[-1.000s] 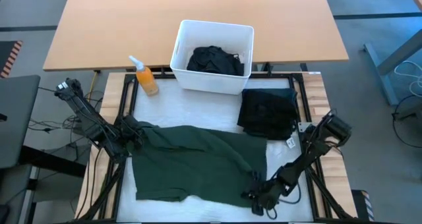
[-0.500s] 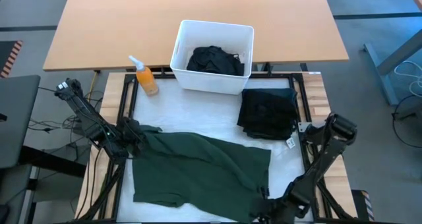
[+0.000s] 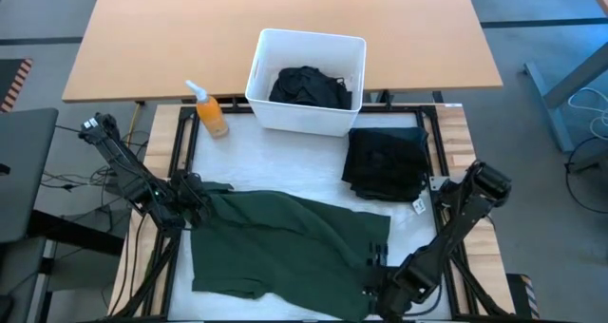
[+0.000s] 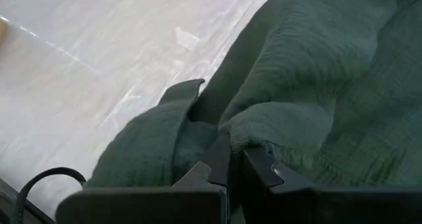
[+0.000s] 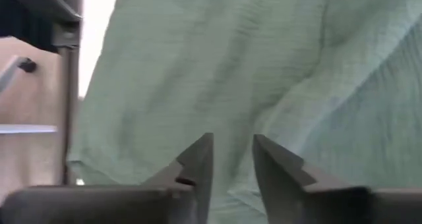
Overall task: Fold laundry
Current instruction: Fold the green polo shirt
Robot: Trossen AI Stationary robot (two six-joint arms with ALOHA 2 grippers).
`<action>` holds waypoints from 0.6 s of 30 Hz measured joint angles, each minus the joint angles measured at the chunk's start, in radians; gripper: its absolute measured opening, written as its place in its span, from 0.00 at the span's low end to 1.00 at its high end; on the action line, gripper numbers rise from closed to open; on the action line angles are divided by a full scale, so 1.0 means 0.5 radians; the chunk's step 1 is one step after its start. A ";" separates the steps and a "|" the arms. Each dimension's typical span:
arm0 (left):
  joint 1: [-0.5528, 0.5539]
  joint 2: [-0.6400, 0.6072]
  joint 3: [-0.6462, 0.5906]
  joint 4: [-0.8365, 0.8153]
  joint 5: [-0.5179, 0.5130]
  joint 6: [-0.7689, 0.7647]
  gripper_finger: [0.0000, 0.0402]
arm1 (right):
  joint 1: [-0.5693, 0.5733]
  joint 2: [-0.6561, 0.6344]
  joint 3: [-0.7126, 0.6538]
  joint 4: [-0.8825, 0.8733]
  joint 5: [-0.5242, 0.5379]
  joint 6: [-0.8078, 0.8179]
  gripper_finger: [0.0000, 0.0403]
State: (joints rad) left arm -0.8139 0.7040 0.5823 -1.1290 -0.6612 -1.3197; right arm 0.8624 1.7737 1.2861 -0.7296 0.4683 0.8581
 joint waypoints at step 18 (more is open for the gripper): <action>0.000 0.002 0.000 -0.002 -0.015 0.037 0.00 | -0.306 0.196 0.001 -0.198 -0.312 0.064 0.67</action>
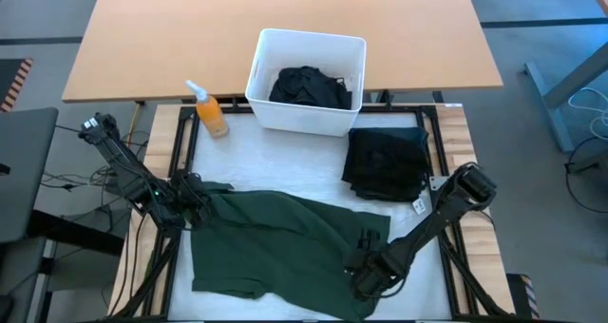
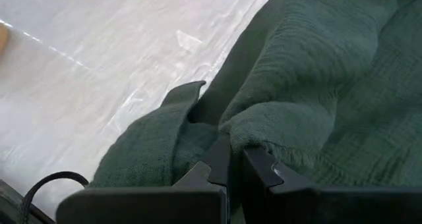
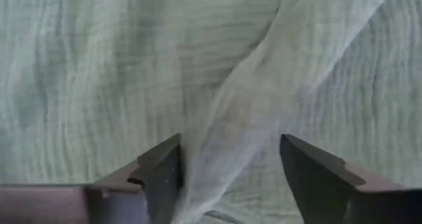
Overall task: Fold laundry
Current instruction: Fold the green polo shirt
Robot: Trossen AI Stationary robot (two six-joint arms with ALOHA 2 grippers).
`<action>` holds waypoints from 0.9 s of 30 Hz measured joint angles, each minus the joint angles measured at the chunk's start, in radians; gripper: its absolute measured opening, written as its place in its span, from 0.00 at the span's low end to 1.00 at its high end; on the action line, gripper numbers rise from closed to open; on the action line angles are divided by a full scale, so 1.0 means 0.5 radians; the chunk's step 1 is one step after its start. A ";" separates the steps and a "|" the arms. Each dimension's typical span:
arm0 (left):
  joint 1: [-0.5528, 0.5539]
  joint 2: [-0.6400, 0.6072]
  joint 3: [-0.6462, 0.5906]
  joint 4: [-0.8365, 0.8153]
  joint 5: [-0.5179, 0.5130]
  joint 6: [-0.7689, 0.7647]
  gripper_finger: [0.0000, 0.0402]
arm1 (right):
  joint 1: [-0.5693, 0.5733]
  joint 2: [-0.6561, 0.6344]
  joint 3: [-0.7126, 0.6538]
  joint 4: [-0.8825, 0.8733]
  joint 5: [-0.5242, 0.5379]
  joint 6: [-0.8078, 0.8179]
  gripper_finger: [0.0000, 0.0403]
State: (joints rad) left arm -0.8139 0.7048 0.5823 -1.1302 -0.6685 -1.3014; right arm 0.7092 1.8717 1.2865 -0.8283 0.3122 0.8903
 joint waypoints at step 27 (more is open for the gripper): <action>0.108 -0.155 0.168 -0.517 -0.535 -0.329 0.00 | -0.440 -0.606 0.002 -1.343 0.884 -0.390 0.04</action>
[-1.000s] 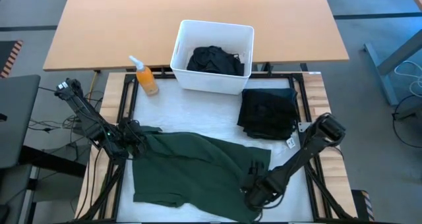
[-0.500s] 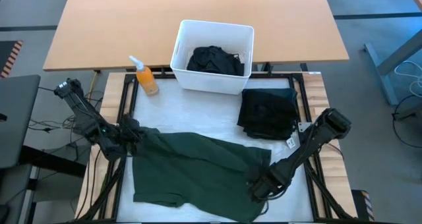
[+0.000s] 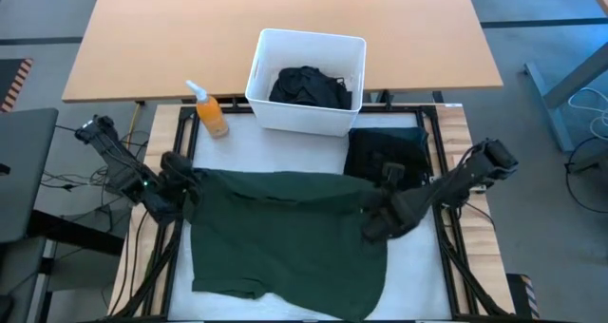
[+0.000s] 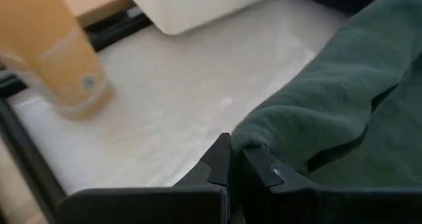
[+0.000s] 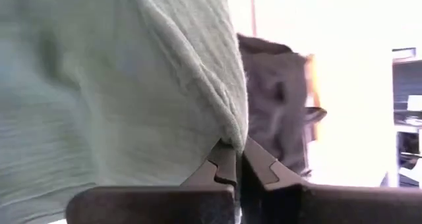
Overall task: Fold laundry
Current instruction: Fold the green polo shirt
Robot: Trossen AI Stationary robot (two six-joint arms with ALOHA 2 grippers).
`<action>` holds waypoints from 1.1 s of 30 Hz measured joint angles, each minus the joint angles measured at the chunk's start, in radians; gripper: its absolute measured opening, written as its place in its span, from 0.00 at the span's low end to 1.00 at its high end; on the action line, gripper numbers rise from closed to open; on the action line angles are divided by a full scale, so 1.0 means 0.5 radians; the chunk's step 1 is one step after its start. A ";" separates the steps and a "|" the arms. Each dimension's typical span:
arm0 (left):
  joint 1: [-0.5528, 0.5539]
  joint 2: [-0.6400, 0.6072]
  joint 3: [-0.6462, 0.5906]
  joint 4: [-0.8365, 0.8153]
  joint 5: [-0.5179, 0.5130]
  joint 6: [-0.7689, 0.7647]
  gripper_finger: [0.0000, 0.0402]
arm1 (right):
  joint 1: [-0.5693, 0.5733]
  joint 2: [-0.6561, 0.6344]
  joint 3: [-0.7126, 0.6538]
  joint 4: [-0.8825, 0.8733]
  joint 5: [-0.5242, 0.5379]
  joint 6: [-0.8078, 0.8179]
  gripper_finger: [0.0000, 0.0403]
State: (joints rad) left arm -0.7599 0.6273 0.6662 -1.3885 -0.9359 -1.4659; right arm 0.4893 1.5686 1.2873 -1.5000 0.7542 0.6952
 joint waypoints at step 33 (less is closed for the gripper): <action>0.032 0.015 -0.323 0.285 0.249 -0.240 0.00 | 0.241 0.843 -0.002 0.436 -0.480 0.276 0.06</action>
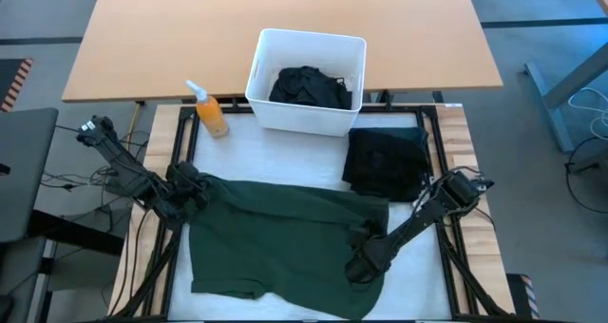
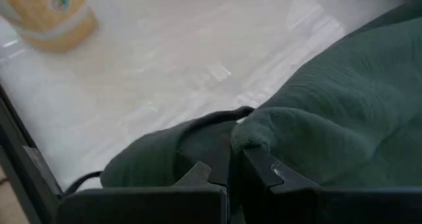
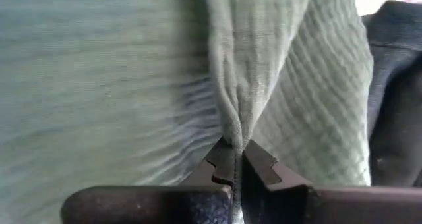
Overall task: Fold laundry
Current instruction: Fold the green polo shirt
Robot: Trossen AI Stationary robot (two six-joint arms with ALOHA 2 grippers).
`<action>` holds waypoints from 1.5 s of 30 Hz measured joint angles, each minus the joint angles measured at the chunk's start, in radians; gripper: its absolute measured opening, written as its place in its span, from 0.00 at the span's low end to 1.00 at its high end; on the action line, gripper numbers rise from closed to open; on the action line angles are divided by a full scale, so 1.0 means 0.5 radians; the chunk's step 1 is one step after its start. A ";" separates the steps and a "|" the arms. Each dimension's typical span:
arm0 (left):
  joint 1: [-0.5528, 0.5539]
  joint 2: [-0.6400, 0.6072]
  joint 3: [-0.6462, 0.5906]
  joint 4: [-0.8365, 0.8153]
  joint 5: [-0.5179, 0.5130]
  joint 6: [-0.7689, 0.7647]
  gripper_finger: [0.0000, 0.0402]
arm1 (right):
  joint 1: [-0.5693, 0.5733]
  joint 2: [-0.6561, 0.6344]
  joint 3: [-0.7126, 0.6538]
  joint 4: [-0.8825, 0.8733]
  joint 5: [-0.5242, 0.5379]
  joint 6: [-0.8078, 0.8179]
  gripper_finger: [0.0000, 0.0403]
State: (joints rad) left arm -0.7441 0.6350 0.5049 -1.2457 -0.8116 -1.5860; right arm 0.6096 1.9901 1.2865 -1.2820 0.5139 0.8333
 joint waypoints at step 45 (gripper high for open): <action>0.003 -0.032 0.382 -0.201 0.498 0.374 0.15 | 0.182 -0.540 0.001 0.332 -0.437 -0.054 0.51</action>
State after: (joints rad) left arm -0.7425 0.6191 0.6960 -1.3463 -0.5628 -1.3989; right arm 0.7007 1.7203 1.2869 -1.1159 0.2955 0.8063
